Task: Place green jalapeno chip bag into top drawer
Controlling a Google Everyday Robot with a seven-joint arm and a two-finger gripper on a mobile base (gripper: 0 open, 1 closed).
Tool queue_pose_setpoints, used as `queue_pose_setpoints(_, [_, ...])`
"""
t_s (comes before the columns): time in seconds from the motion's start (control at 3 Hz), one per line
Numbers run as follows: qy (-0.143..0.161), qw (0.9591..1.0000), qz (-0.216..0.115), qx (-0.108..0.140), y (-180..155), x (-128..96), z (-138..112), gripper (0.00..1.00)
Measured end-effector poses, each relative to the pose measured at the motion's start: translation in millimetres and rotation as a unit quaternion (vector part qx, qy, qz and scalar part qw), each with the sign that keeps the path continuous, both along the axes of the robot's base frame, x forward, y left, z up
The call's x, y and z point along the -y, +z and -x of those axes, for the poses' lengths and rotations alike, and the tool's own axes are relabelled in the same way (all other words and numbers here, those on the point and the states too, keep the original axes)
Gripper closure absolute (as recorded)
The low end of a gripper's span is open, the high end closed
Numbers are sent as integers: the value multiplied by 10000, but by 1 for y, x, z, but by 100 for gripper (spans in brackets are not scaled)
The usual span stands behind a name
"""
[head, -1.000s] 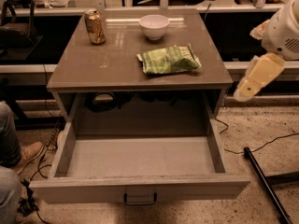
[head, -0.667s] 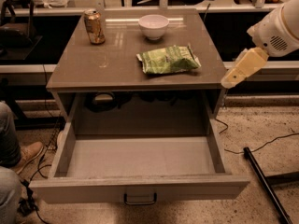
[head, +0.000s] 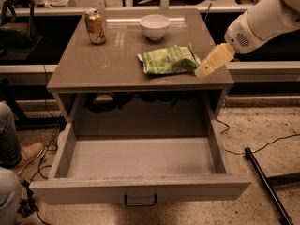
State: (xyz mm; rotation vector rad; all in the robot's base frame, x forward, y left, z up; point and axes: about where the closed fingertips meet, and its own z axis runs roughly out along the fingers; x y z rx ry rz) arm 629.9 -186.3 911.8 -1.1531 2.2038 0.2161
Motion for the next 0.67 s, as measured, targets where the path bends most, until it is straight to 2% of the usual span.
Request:
queue_pose_setpoints(0.33, [48,9995,-205,-224,-26,-43,-35,0])
queue_pose_setpoints(0.67, [36,9990,-290,-344,-42,-64,-56,0])
